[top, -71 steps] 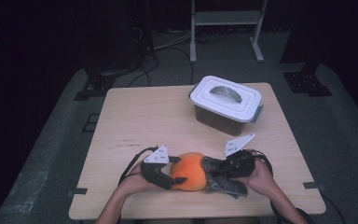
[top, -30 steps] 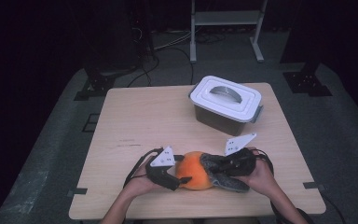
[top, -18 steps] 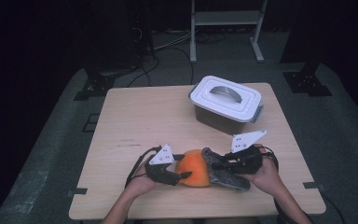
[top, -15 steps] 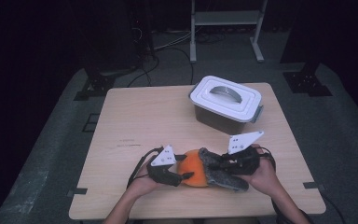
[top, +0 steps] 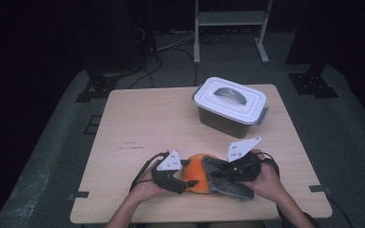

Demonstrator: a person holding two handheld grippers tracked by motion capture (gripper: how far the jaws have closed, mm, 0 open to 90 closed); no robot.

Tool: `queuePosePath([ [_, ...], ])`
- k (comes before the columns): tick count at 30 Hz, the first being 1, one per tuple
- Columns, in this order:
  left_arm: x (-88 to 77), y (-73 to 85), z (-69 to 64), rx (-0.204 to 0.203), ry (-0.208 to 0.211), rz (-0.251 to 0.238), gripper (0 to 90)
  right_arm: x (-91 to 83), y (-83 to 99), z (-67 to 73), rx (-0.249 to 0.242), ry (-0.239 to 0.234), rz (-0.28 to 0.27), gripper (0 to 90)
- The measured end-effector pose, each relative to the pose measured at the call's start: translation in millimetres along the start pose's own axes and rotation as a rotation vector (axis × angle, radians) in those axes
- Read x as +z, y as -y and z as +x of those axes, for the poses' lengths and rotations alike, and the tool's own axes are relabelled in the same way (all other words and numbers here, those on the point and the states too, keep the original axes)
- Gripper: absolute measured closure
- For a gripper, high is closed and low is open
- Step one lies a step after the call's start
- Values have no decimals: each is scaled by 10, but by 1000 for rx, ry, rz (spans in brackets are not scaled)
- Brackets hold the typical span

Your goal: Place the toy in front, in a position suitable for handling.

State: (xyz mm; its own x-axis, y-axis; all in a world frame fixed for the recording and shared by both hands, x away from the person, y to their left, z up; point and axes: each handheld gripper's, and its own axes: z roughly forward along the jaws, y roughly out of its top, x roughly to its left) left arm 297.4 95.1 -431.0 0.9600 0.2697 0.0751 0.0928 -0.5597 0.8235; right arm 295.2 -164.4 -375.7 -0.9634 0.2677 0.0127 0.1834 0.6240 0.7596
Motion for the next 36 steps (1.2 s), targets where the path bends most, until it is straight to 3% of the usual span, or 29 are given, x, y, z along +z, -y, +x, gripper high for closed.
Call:
queuePosePath([
  [3, 8, -14, -24, 23, 1, 5, 290, -8, -44, 0, -13, 16, 9, 771],
  [5, 1, -10, -10, 16, 7, 3, 288, 4, -11, -37, 1, 15, 14, 771],
  [8, -22, -3, 48, -56, 19, -24, 234, 48, 99, -107, 33, 14, 50, 771],
  [9, -15, -2, 69, -88, 27, -31, 191, 59, 129, -125, 42, 0, 53, 772],
  [10, -5, 0, 86, -110, 31, -23, 94, 62, 149, -127, 55, -23, 65, 771],
  [11, 30, 12, 105, -152, 41, -5, 94, 62, 149, -127, 55, -23, 65, 771],
  [13, 73, 33, 94, -167, 53, -4, 92, 66, 144, -120, 50, -38, 77, 771],
  [14, 58, 9, 67, -123, 33, 4, 171, 65, 122, -105, 34, -27, 82, 771],
  [15, 58, 9, 67, -123, 33, 4, 223, 65, 122, -105, 34, -27, 82, 771],
  [19, -6, -58, 9, -30, -38, -25, 306, -16, 19, -46, -8, 13, 49, 773],
  [22, 17, -143, -97, 70, -80, -14, 327, -80, -76, 7, -22, 13, -1, 774],
  [25, 47, -177, -143, 108, -79, -4, 326, -30, -106, 40, -33, 10, 3, 771],
  [28, 59, -137, -127, 106, -69, 15, 324, 100, -24, 9, -24, -19, 49, 771],
  [30, 49, -103, -98, 87, -62, 15, 322, 97, -6, -13, -28, -19, 61, 772],
  [34, 40, -62, -59, 60, -65, 9, 316, -19, 59, -120, 9, 35, 56, 772],
  [36, 37, -61, -48, 44, -58, 5, 299, -46, 123, -190, 48, 35, 48, 772],
])
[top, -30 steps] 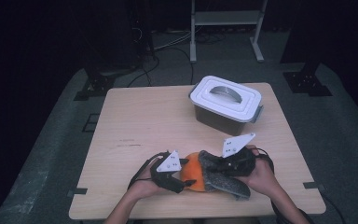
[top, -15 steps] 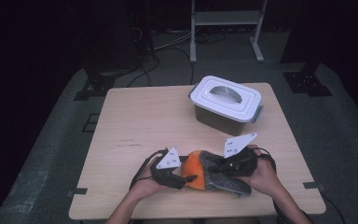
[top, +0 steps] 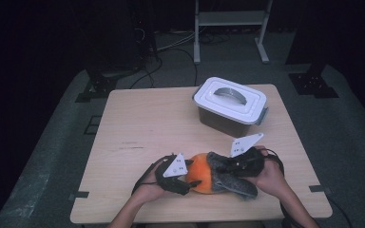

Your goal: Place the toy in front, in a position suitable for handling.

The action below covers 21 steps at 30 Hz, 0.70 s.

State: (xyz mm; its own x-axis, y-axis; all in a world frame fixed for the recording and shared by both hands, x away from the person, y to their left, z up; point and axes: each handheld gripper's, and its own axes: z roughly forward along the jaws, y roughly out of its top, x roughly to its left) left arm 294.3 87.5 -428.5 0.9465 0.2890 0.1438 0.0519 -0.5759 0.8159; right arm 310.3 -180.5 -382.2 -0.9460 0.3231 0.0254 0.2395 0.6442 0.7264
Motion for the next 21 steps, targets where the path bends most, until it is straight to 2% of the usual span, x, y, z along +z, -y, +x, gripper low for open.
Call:
queuePosePath([
  [2, 1, -8, 25, -37, 24, -10, 243, 28, 46, -29, 23, -21, 1, 772],
  [4, 9, -1, 62, -90, 39, -19, 163, 66, 55, -18, 16, -43, 11, 772],
  [5, 23, 7, 76, -130, 53, -25, 123, 80, 52, -5, 13, -65, 15, 771],
  [6, 37, 17, 85, -152, 68, -26, 102, 103, 48, 10, 11, -96, 19, 769],
  [7, 51, 26, 81, -156, 79, -21, 100, 129, 46, 25, 8, -129, 33, 767],
  [8, 60, 35, 55, -130, 80, -5, 149, 163, 34, 58, -6, -143, 48, 767],
  [9, 60, 35, 55, -130, 80, -5, 191, 163, 34, 58, -6, -143, 48, 767],
  [11, 40, 18, 34, -114, 64, 3, 225, 140, 8, 75, -17, -120, 44, 772],
  [14, 17, -29, -14, -68, 41, 3, 286, 63, -58, 120, -36, -91, -19, 778],
  [16, 33, -66, -70, -25, 29, 9, 292, 42, -102, 141, -36, -93, -61, 778],
  [19, 42, -79, -98, 18, 18, 29, 300, 102, -110, 154, -47, -82, -31, 776],
  [20, 38, -73, -93, 18, 15, 30, 309, 116, -93, 143, -41, -87, -22, 775],
  [21, 31, -67, -84, 2, 15, 25, 316, 115, -76, 123, -38, -88, -17, 776],
])
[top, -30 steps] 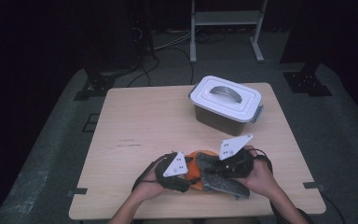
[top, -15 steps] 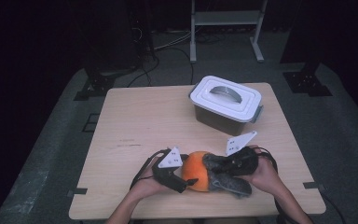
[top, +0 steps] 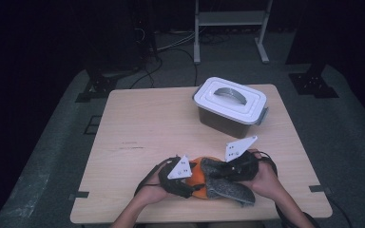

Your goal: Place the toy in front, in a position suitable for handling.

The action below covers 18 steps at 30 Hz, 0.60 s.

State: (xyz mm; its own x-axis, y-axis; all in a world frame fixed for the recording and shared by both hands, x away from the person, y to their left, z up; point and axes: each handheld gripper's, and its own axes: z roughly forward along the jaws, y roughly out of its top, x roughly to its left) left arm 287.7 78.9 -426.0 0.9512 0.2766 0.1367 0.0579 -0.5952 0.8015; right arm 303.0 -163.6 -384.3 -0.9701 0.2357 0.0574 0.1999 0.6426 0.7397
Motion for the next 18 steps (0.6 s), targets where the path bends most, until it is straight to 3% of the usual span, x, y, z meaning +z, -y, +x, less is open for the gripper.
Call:
queuePosePath([
  [5, 4, 11, 25, -30, -1, -16, 328, -121, 102, -98, 39, 61, 25, 776],
  [10, 20, -14, -17, 22, 1, 6, 323, -112, 44, -36, 24, 45, -23, 773],
  [13, 12, 14, -1, 7, 14, 1, 319, -66, 28, -27, 3, 33, -1, 771],
  [18, 4, 44, 43, -8, 35, -5, 308, -125, 145, -145, 59, 62, 28, 771],
])
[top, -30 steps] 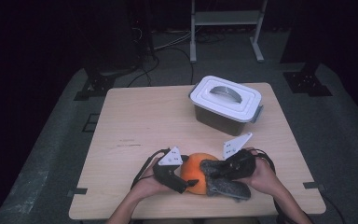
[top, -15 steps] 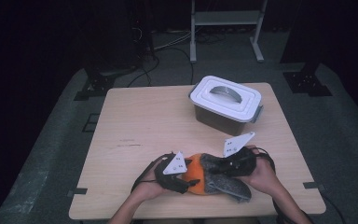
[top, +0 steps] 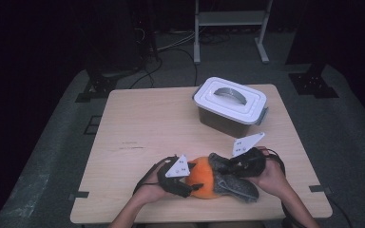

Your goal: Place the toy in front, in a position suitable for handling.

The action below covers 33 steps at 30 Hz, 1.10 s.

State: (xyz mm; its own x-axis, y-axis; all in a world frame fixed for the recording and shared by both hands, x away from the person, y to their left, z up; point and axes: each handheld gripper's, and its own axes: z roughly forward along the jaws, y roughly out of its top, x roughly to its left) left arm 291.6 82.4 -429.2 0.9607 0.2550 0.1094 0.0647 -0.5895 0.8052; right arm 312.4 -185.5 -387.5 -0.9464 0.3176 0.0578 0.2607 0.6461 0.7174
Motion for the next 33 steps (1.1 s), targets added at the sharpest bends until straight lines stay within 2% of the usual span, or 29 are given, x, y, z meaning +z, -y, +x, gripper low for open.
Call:
queuePosePath([
  [2, -5, -20, 0, -6, 2, -6, 269, 2, 55, -37, 25, -16, -6, 771],
  [3, -3, -30, 1, -10, -3, -14, 217, 8, 43, -6, 15, -14, -7, 770],
  [4, -7, -39, 5, -14, -4, -22, 217, 8, 43, -6, 15, -14, -7, 770],
  [5, -11, -44, 8, -24, -3, -35, 206, 17, -2, 54, -6, -30, -35, 769],
  [7, -21, -43, 19, -23, -5, -33, 208, 28, -30, 89, -15, -41, -47, 768],
  [8, -23, -32, 25, -16, -2, -24, 225, 46, -56, 118, -34, -40, -45, 768],
  [10, -31, 0, 42, -25, 5, -12, 299, 68, -76, 136, -45, -34, -42, 768],
  [14, -40, 57, 101, -50, 7, -4, 335, 61, 6, 27, 15, -51, -63, 768],
  [17, -70, 117, 164, -84, 13, 1, 351, 50, 113, -64, 56, -59, -68, 768],
  [21, -111, 201, 237, -127, 27, 3, 354, 37, 284, -189, 119, -58, -49, 768],
  [25, -121, 236, 257, -147, 38, 0, 353, -8, 261, -185, 122, -50, -71, 768],
  [27, -118, 243, 253, -141, 41, 1, 354, -40, 179, -130, 103, -73, -125, 766],
  [29, -119, 245, 252, -140, 42, 2, 354, -21, 162, -109, 95, -84, -126, 764],
  [31, -121, 251, 249, -140, 46, 4, 354, 41, 159, -83, 84, -95, -100, 764],
  [33, -122, 254, 241, -142, 51, 3, 353, 92, 190, -97, 96, -111, -81, 766],
])
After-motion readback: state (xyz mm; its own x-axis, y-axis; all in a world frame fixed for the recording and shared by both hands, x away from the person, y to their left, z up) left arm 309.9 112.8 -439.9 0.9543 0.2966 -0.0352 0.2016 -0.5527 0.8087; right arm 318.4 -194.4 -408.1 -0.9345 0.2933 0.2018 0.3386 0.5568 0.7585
